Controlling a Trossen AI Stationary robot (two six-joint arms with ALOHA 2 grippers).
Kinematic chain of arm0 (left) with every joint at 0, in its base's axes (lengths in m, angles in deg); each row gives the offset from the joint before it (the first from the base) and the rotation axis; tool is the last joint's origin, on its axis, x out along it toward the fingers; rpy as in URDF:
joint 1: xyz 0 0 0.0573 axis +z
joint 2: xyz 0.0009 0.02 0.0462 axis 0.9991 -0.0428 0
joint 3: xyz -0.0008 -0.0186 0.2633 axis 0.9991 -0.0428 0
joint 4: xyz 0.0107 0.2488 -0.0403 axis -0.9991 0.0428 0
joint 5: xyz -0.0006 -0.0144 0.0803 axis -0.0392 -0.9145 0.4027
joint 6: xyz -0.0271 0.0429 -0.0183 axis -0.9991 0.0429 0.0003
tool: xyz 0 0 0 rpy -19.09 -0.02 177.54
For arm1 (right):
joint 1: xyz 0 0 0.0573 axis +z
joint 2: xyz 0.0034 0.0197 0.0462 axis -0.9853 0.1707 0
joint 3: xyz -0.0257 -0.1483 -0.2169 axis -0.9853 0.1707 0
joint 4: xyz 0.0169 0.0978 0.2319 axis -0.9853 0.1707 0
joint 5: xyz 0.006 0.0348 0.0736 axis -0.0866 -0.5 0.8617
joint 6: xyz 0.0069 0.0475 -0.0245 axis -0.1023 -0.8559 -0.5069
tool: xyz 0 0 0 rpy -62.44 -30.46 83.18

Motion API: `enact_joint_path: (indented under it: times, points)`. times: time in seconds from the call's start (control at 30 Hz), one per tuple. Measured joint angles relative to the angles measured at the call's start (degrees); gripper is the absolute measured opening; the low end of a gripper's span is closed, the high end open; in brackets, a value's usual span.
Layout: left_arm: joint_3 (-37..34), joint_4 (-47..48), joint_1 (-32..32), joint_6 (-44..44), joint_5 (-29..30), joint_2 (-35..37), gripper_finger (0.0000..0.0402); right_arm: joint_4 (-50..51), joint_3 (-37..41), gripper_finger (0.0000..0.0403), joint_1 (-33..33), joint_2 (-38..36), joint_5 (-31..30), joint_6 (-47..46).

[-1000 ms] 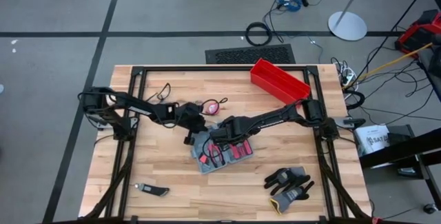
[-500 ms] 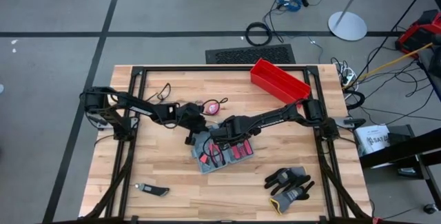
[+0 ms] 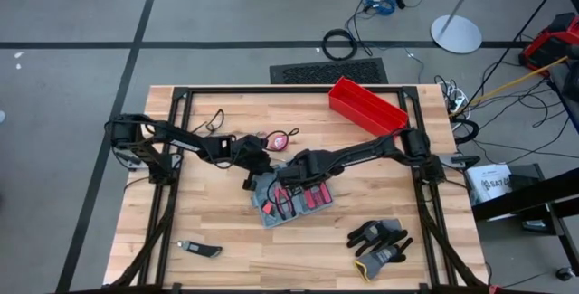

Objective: Prefit tool cases
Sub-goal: Put the screwdriver bits into the toolbox

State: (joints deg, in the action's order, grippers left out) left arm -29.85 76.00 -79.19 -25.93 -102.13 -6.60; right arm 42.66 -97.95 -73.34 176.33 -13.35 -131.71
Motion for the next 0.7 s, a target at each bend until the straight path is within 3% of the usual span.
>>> enact_joint_path:
  times: [0.17, 0.33, 0.7]
  points:
    - [-0.04, 0.09, 0.0, -0.97, -0.01, 0.0, 0.0, 4.45, -2.06, 0.0093, 1.42, -1.54, -1.17, 3.42]
    - [-0.04, 0.24, -0.04, -1.38, 0.01, -0.02, 0.0, 4.68, -2.05, 0.0009, 3.37, -1.49, 1.5, 7.0]
    - [-0.04, 0.2, -0.37, -1.42, 0.03, -0.04, 0.0, 4.26, -1.81, 0.0, 3.31, 1.14, 0.52, 7.93]
